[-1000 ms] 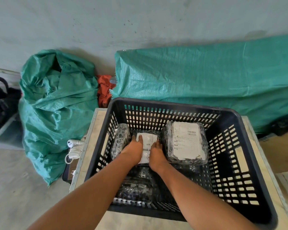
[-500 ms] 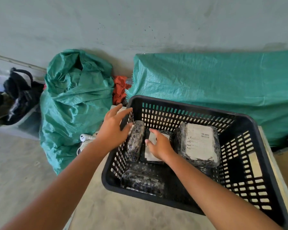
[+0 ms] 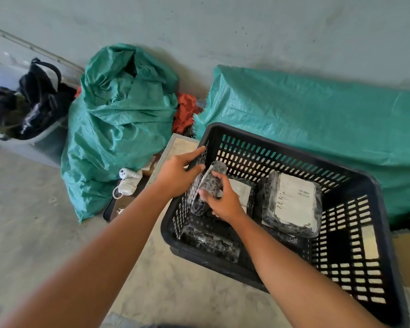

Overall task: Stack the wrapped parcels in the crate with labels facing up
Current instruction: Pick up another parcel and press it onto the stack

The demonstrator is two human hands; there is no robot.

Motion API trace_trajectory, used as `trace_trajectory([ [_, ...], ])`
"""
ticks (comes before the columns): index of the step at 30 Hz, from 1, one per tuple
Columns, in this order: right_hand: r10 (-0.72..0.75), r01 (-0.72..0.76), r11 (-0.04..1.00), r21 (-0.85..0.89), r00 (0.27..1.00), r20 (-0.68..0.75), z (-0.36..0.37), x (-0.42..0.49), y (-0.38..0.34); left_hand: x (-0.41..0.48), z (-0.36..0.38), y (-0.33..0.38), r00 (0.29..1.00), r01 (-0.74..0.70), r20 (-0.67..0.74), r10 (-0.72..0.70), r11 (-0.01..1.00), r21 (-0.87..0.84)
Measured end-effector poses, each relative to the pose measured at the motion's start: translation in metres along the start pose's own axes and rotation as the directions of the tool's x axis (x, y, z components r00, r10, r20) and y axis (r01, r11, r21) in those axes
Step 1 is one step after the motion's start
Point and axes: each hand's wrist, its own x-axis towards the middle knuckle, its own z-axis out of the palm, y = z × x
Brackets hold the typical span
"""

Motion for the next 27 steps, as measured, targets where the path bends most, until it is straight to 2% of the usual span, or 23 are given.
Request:
trace_trajectory([
  [8,-0.098,0.097,0.995,-0.015,0.991,-0.086,0.003,0.001,0.008,0.001,-0.001,-0.002,0.999,0.037,0.033,-0.036,0.998,-0.040],
  [15,-0.093,0.106,0.993,0.054,0.974,-0.208,-0.025,0.006,-0.003,-0.002,0.003,0.000,0.999,0.034,0.014,-0.033,0.998,-0.050],
  [18,-0.068,0.097,0.989,0.115,0.970,-0.234,-0.055,0.001,-0.014,-0.005,0.002,0.005,0.999,0.033,0.000,-0.033,0.999,0.001],
  [20,-0.085,0.117,0.984,0.134,0.971,-0.225,-0.076,-0.009,-0.024,-0.007,0.002,0.008,0.998,-0.044,-0.034,0.050,0.987,0.154],
  [22,-0.118,0.151,0.978,0.144,0.969,-0.218,-0.100,-0.025,-0.038,-0.009,0.003,0.017,0.974,-0.202,-0.043,0.222,0.940,0.275],
  [24,-0.177,0.205,0.969,0.138,0.965,-0.195,-0.124,-0.042,-0.050,-0.013,0.005,0.033,0.943,-0.322,-0.026,0.332,0.928,0.189],
  [25,-0.201,0.228,0.965,0.133,0.962,-0.186,-0.137,-0.050,-0.055,-0.014,0.007,0.043,0.944,-0.329,0.011,0.331,0.935,0.135],
  [27,-0.231,0.260,0.954,0.149,0.954,-0.190,-0.160,-0.064,-0.066,-0.015,0.011,0.061,0.962,-0.248,0.130,0.241,0.968,0.044],
])
